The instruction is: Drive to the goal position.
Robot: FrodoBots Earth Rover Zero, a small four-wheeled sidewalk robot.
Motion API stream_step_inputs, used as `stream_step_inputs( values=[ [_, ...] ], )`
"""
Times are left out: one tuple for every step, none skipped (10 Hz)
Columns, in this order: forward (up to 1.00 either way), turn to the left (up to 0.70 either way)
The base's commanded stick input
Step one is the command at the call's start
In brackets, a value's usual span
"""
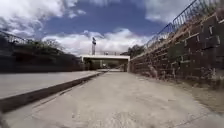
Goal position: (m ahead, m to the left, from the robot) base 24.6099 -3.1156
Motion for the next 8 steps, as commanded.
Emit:
stream_step_inputs(
  values=[
    [1.00, 0.00],
    [1.00, -0.27],
    [1.00, -0.27],
    [1.00, -0.27],
    [1.00, -0.21],
    [1.00, -0.10],
    [1.00, 0.00],
    [1.00, 0.00]
  ],
)
